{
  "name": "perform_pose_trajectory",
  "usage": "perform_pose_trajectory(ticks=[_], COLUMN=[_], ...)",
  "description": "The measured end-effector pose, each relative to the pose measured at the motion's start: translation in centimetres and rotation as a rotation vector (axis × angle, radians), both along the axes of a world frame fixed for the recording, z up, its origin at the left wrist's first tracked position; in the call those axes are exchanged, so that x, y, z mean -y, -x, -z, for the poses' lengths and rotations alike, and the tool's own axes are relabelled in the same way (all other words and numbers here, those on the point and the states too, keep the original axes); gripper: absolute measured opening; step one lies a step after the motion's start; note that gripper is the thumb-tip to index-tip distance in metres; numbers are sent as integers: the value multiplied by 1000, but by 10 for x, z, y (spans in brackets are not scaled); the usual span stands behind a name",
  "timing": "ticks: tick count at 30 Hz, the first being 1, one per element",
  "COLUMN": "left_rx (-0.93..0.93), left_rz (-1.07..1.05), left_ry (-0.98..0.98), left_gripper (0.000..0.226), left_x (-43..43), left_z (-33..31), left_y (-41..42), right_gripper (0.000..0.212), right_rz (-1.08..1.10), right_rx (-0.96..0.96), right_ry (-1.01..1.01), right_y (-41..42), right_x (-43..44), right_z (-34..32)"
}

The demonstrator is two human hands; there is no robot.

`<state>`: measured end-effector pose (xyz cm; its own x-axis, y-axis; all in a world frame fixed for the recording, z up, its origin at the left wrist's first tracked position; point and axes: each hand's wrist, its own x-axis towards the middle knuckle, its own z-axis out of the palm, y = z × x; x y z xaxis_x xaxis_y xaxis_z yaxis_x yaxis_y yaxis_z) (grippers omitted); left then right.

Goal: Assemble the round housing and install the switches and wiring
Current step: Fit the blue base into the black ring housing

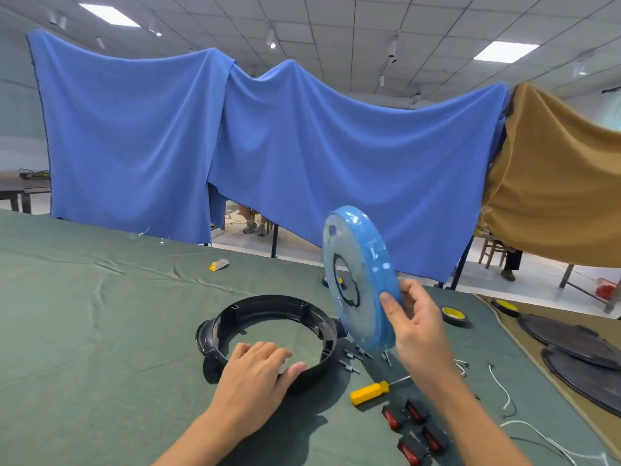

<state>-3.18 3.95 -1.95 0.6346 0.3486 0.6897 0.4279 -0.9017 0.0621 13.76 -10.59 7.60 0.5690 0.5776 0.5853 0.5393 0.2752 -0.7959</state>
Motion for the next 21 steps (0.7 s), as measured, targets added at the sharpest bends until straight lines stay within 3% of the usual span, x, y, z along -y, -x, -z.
perform_pose_trajectory(ticks=[6,13,18,21], left_rx=[-145,-172,-186,-218], left_rz=[33,-143,-300,-321], left_ry=[-86,-45,102,116], left_gripper=[30,36,17,23], left_x=[10,-2,-29,-44], left_z=[2,1,-3,-8], left_y=[-9,-6,7,9], right_gripper=[12,12,17,22], right_rz=[-169,-114,-98,-123], right_rx=[-543,-713,-842,-935], right_ry=[-306,-325,-366,-339], right_y=[-7,-12,-10,-2], right_x=[19,44,58,62], right_z=[-8,-3,-3,0])
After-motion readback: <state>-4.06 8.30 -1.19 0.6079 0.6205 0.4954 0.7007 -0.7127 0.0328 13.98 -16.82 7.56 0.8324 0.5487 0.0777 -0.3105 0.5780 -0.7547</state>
